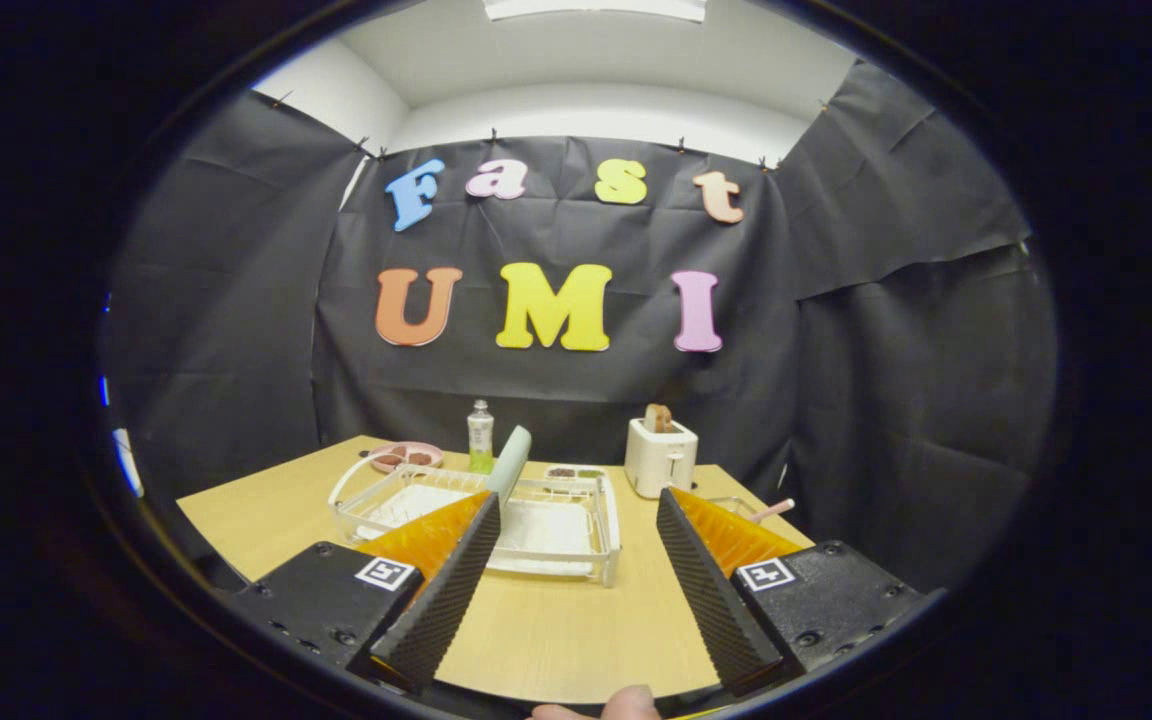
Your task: Take the plate from the dish rack, then take the spoon from the basket and place it into the plate.
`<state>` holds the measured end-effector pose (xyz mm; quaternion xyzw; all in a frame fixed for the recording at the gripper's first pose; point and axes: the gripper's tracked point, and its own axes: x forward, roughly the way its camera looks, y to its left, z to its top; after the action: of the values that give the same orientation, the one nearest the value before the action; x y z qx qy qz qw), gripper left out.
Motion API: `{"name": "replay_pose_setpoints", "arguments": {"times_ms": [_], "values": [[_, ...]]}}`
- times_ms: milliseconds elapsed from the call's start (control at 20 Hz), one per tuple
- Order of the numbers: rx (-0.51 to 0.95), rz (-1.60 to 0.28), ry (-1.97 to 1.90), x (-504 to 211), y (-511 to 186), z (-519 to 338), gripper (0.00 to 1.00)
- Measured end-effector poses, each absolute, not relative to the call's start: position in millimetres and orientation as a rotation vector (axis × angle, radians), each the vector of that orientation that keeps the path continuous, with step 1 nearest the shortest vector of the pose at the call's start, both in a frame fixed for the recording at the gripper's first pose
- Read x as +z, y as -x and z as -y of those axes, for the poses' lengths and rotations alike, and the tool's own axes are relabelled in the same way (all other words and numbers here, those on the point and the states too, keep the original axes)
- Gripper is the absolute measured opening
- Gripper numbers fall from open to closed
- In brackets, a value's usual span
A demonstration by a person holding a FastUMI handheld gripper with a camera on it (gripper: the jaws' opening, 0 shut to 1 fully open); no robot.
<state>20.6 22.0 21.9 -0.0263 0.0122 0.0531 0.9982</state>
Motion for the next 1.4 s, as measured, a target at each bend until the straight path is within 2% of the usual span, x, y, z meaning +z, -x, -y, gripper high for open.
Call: {"name": "replay_pose_setpoints", "arguments": {"times_ms": [300,650,1000,1400], "values": [[0.196,-0.072,0.101,65.1,-101.8,-35.3,1.0],[0.281,-0.232,0.136,83.0,-195.4,-79.8,1.0],[0.323,-0.506,0.157,32.7,-266.1,-128.0,1.0],[0.252,-0.712,0.163,-8.2,-316.2,-134.9,1.0]]}}
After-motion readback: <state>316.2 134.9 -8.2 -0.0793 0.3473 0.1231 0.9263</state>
